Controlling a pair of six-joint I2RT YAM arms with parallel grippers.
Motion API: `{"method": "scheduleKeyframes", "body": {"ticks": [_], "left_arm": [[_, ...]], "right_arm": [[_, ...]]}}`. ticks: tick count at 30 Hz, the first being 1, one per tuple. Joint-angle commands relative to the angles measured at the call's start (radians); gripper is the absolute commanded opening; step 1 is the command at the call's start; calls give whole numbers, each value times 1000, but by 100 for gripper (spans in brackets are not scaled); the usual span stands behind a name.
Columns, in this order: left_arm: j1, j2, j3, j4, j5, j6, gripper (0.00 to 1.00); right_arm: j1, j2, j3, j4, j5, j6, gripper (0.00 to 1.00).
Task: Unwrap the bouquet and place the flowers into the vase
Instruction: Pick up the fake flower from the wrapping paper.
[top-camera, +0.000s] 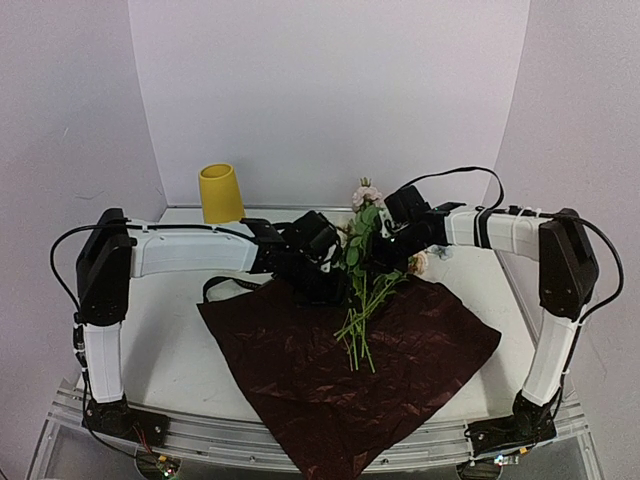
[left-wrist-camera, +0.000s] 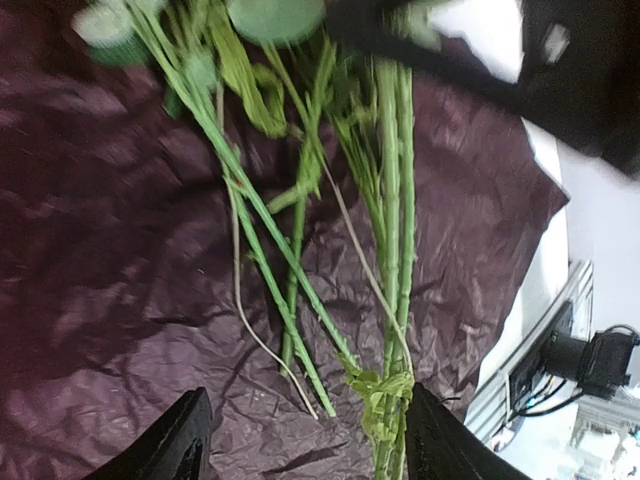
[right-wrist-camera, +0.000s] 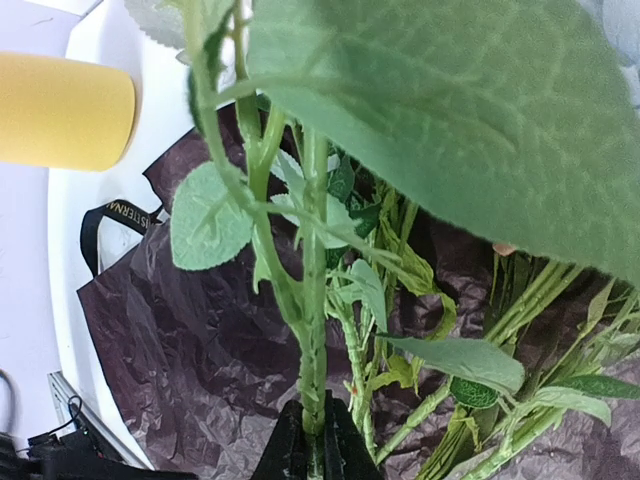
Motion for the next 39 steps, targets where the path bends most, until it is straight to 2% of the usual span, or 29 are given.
{"method": "scheduleKeyframes", "body": {"ticks": [1,8,16,27,35,39], "left_arm": [[-4,15,42,26,79,13,62],[-7,50,32,41,158,-5,32],[-18,61,18,46,207,-12,34],[-18,51,-17,44,189,1,37],[-18,-6,-38,45,114,27,44],[-18,-38,-37,46,74,35,51]], "right_arm": [[-9,23,43,37,31,-40,6],[-13,34,69,69,78,-69,5],[-24,45,93,151,95,-67,4],[-28,-12,116,201,115,-128,3],[-30,-90,91,232,199,-214,4],[-31,-113,105,238,182,-249,4]]}}
